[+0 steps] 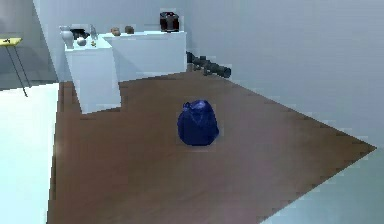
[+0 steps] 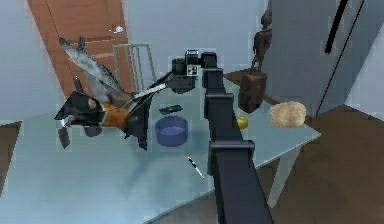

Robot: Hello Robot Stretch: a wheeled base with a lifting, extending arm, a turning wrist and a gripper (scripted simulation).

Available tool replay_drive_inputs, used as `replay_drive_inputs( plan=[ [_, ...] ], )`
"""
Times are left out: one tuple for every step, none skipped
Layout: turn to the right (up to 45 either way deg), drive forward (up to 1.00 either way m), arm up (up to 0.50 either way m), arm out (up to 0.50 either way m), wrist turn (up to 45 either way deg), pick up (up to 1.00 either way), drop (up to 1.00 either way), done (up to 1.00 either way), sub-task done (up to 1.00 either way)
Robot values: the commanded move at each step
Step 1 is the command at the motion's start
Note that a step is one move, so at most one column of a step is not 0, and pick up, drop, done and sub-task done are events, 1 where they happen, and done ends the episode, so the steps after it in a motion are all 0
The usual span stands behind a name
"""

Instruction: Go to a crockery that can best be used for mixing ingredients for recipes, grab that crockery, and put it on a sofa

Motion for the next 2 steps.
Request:
replay_drive_inputs(
  plan=[
    [0.0,0.0,0.0,0.0,27.0,0.0,0.0,0.0,0.0],
    [0.0,0.0,-0.3,0.0,0.0,0.0,0.0,0.0,0.0]
  ],
)
